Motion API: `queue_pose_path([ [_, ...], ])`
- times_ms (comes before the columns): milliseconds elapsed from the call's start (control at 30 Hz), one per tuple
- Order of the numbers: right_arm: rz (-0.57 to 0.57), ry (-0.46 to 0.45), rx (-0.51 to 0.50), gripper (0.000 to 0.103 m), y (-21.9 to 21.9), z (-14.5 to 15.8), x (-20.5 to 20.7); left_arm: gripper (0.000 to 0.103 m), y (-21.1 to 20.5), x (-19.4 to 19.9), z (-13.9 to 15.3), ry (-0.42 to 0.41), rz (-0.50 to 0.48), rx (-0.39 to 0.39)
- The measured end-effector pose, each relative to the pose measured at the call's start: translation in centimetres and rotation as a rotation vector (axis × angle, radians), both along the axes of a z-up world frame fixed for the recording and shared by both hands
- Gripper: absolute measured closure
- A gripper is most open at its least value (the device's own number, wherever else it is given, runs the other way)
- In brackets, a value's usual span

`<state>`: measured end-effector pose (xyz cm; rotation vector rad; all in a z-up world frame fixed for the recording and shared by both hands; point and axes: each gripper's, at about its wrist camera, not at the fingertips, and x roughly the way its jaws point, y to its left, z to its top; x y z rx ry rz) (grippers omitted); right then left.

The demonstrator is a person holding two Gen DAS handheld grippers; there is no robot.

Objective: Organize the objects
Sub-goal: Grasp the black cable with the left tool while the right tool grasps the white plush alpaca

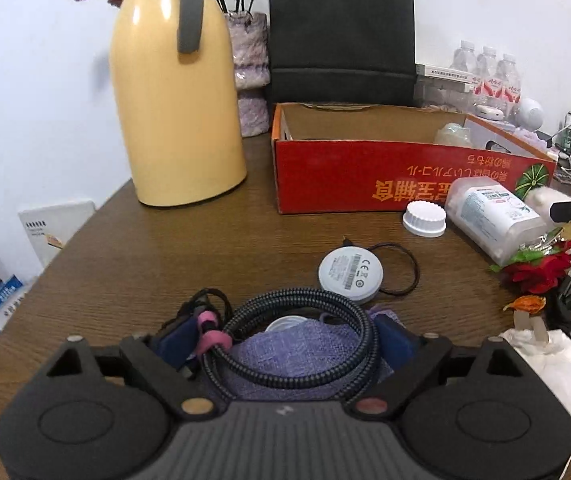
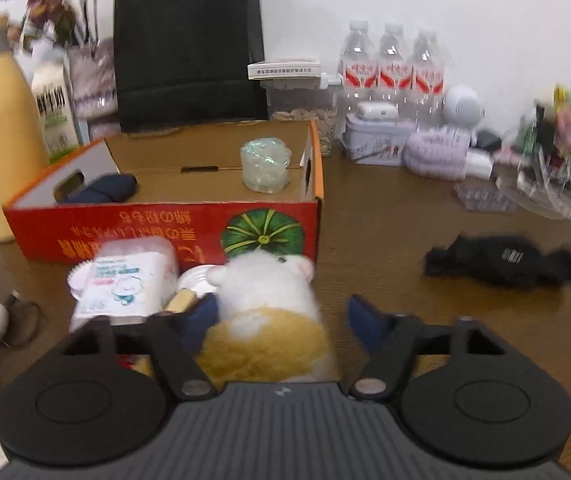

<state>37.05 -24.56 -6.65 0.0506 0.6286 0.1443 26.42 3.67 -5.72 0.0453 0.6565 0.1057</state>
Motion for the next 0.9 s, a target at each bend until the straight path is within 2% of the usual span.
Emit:
queue_pose_path([
  [67, -0.01, 0.0, 0.031, 0.052, -0.4, 0.2, -0.8, 0.012, -0.2, -0.4, 0.4, -0.019, -0.008, 0.01],
  [167, -0.021, -0.035, -0.039, 0.057, -0.3, 1.2, -3.0, 0.012, -0.6, -1.8, 1.9, -0.089, -0.044, -0.003],
  [267, -0.052, -0.098, -0.042, 0.062, -1.2, 3.0, -7.1, 0.012, -1.1, -4.7, 4.3, -0.171, -0.066, -0.017],
  [367, -0.038, -0.127, -0.008, 0.064, -2.0, 4.0, -12.4, 0.012, -1.4, -8.2, 6.0, -0.206, -0.093, -0.047],
  [433, -0.037, -0.122, -0.003, 0.065, -2.3, 4.0, -15.5, 0.011, -2.0, -10.3, 6.2, -0.194, -0.127, -0.061],
  [567, -0.027, -0.07, 0.0, 0.07, -2.5, 3.6, -20.5, 0.011, -3.6, -13.5, 4.4, -0.13, -0.192, -0.061],
  [633, -0.026, -0.056, -0.002, 0.078, -2.4, 3.2, -22.1, 0.011, -4.0, -14.2, 3.5, -0.1, -0.2, -0.076],
  [700, -0.018, -0.046, 0.013, 0.092, -2.4, 3.2, -23.2, 0.011, -4.1, -14.7, 3.0, -0.077, -0.193, -0.079],
  [767, -0.009, -0.068, 0.008, 0.091, -2.2, 3.5, -23.9, 0.011, -3.8, -15.0, 2.9, -0.083, -0.184, -0.068],
  [833, -0.036, -0.084, -0.011, 0.071, -2.2, 3.2, -23.5, 0.011, -3.6, -14.8, 2.6, -0.075, -0.167, -0.057],
  [867, -0.054, -0.071, -0.019, 0.053, -2.3, 2.8, -23.0, 0.011, -3.5, -14.8, 2.2, -0.061, -0.16, -0.053],
  [900, -0.063, -0.07, -0.02, 0.05, -2.3, 2.5, -22.4, 0.011, -3.4, -14.4, 2.1, -0.043, -0.152, -0.053],
])
